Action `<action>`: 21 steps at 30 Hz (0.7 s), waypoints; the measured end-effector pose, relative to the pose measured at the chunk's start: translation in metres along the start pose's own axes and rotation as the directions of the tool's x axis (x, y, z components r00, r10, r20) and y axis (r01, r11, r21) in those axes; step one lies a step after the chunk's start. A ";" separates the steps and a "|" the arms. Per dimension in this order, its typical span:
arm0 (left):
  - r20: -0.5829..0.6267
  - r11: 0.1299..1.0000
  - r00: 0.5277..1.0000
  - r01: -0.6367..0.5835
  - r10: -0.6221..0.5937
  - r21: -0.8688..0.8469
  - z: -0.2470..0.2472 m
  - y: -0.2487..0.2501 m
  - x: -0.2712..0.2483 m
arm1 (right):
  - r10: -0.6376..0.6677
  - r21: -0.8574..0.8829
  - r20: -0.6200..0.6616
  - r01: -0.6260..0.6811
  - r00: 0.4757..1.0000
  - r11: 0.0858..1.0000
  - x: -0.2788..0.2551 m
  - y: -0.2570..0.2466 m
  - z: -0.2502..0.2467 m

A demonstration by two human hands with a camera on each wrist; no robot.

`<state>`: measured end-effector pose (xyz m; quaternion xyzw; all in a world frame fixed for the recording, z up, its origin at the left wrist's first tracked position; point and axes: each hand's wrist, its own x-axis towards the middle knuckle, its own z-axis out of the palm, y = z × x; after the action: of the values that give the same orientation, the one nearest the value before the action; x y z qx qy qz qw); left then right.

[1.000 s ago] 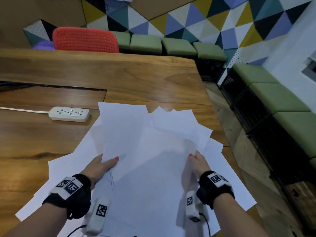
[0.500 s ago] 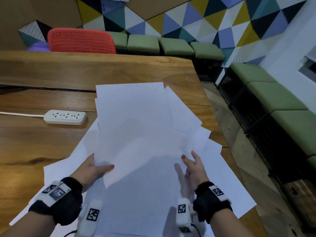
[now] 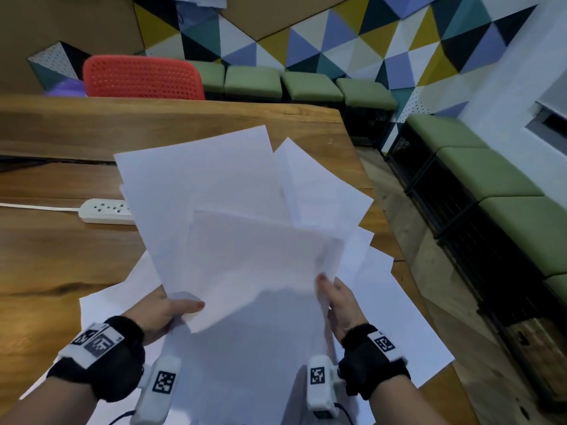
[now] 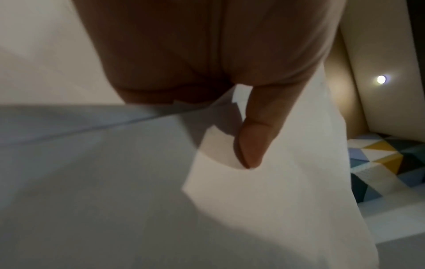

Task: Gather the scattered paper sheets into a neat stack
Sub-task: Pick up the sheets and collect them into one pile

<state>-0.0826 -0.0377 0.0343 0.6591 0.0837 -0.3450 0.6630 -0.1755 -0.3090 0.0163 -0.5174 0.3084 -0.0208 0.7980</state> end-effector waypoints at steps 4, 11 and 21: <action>0.037 0.997 0.999 -0.029 0.032 -0.068 0.000 0.008 0.001 | 0.082 0.225 -0.046 -0.070 0.996 0.972 -0.004 -0.002 -0.003; 0.022 0.995 0.999 -0.040 0.042 -0.086 0.001 0.011 0.001 | 0.185 0.260 0.151 -0.219 0.971 0.940 -0.015 -0.004 -0.004; 0.108 0.990 0.991 -0.091 0.080 0.104 0.001 0.017 0.002 | 0.002 -0.174 0.005 -0.001 1.000 0.985 -0.004 -0.002 0.002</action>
<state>-0.0713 -0.0411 0.0472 0.6782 0.0018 -0.3540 0.6440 -0.1771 -0.3068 0.0205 -0.5851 0.3075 0.0081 0.7503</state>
